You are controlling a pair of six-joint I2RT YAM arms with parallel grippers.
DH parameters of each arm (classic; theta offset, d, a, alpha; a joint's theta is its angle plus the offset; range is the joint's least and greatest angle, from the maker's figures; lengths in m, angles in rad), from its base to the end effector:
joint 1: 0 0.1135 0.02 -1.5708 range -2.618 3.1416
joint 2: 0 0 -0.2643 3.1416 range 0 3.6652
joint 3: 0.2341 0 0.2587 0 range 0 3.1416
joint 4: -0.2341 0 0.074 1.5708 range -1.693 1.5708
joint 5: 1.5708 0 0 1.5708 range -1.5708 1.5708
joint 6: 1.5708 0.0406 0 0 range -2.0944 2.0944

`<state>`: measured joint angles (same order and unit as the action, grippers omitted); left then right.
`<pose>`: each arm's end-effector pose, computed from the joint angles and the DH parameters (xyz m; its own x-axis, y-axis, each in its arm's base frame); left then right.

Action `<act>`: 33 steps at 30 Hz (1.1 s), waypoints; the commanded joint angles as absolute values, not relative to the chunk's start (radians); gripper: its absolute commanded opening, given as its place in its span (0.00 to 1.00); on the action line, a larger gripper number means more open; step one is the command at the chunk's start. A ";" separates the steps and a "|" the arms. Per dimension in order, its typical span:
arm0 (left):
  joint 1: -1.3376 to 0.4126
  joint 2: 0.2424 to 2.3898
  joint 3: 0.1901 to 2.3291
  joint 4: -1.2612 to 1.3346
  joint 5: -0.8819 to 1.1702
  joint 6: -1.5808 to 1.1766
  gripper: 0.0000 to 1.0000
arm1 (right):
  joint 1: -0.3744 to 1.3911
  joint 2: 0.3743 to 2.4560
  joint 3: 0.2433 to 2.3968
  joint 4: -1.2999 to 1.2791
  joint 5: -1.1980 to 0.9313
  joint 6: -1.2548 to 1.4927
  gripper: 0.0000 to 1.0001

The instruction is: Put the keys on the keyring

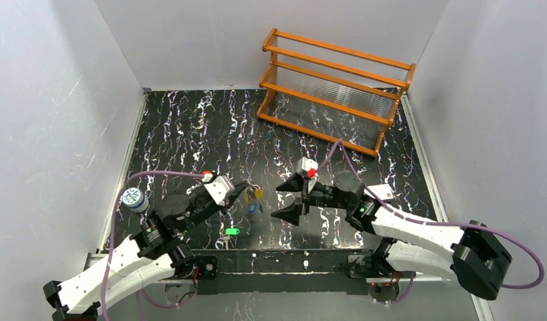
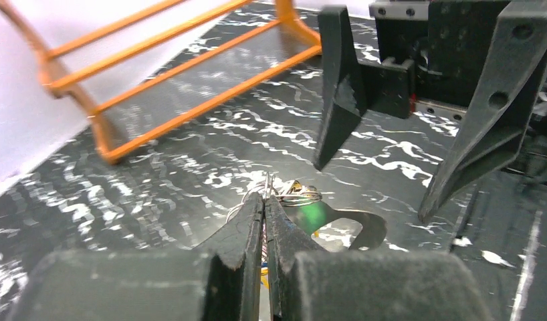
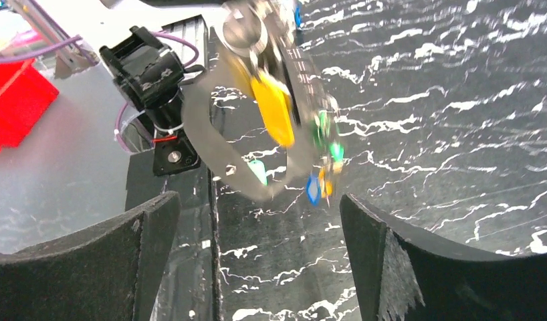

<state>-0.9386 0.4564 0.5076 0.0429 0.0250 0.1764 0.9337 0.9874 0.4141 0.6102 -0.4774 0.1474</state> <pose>0.0849 -0.1176 0.3136 0.1988 0.0255 -0.9797 0.7987 0.5751 0.1770 0.1208 0.1947 0.2521 -0.1233 0.0527 -0.9910 -0.9796 0.1532 0.1300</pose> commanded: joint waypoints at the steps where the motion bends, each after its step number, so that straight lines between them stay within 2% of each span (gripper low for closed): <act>1: -0.943 0.408 0.636 -0.186 -0.174 0.271 0.00 | 0.939 1.092 0.543 0.513 -0.444 0.261 0.96; 5: -0.943 0.366 0.701 -0.324 -0.292 0.287 0.00 | 0.938 1.231 0.613 0.470 -0.483 0.357 0.91; 8: -0.943 0.326 0.730 -0.430 -0.392 0.285 0.00 | 0.946 1.354 0.693 0.386 -0.510 0.374 0.79; 14: -0.942 0.241 0.753 -0.593 -0.585 0.223 0.00 | 1.048 1.553 0.826 0.284 -0.453 0.327 0.67; 19: -0.942 0.178 0.737 -0.656 -0.724 0.176 0.00 | 1.153 1.697 0.956 0.234 -0.356 0.343 0.51; 26: -0.942 0.156 0.733 -0.695 -0.917 0.124 0.00 | 1.321 1.847 1.149 0.091 0.003 0.361 0.44; 28: -0.942 0.152 0.732 -0.695 -0.932 0.119 0.00 | 1.354 1.889 1.208 0.041 0.094 0.354 0.40; 33: -0.942 0.116 0.716 -0.688 -0.934 0.117 0.00 | 1.429 1.981 1.303 0.002 0.256 0.319 0.45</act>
